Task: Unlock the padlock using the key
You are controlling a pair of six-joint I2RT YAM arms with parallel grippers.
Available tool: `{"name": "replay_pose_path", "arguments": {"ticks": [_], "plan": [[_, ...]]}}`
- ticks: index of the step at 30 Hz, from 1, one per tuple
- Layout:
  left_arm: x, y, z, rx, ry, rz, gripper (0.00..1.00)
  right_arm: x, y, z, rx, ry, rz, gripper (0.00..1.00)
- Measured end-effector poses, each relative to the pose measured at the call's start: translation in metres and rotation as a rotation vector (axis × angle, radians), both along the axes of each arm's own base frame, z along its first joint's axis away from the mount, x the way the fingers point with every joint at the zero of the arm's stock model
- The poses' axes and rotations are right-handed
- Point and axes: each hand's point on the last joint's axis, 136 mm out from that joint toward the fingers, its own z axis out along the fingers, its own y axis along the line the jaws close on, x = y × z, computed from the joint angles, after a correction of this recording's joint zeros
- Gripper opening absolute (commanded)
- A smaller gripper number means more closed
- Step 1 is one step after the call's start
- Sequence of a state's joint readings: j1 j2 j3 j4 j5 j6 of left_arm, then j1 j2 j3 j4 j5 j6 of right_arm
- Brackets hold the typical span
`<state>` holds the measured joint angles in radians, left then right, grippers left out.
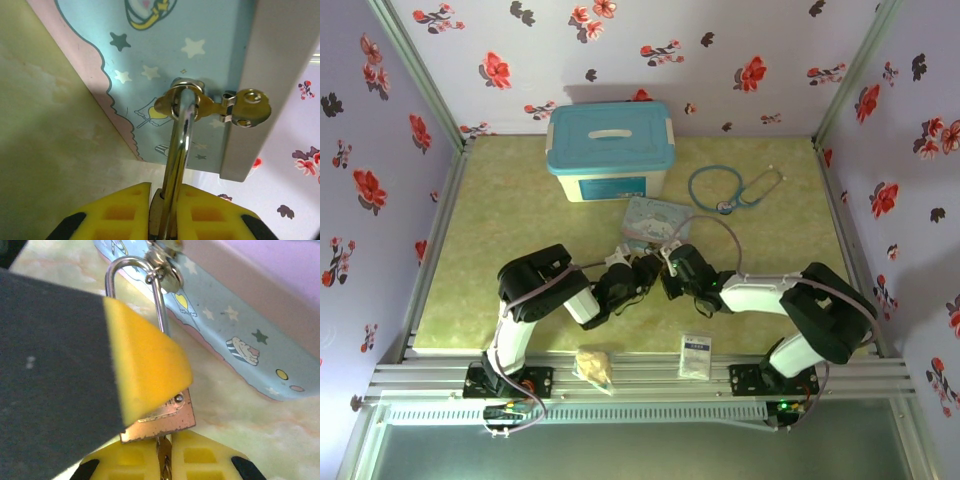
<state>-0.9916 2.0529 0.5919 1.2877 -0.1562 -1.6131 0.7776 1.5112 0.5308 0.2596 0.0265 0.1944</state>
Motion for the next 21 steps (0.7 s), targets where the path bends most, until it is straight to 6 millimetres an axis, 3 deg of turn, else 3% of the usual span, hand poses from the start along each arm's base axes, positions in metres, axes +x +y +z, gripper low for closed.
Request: {"name": "replay_pose_path", "arguments": {"ticks": [11, 19, 21], "plan": [[-0.003, 0.017, -0.003, 0.051, -0.023, -0.005, 0.0, -0.009, 0.019, -0.003, 0.368, 0.227, 0.014, 0.09], [-0.005, 0.02, 0.002, 0.041, -0.026, -0.019, 0.0, -0.013, 0.016, 0.004, 0.554, 0.348, -0.01, 0.19], [-0.005, 0.022, 0.003, 0.039, -0.028, -0.017, 0.0, -0.012, 0.016, 0.006, 0.576, 0.364, -0.023, 0.27]]}}
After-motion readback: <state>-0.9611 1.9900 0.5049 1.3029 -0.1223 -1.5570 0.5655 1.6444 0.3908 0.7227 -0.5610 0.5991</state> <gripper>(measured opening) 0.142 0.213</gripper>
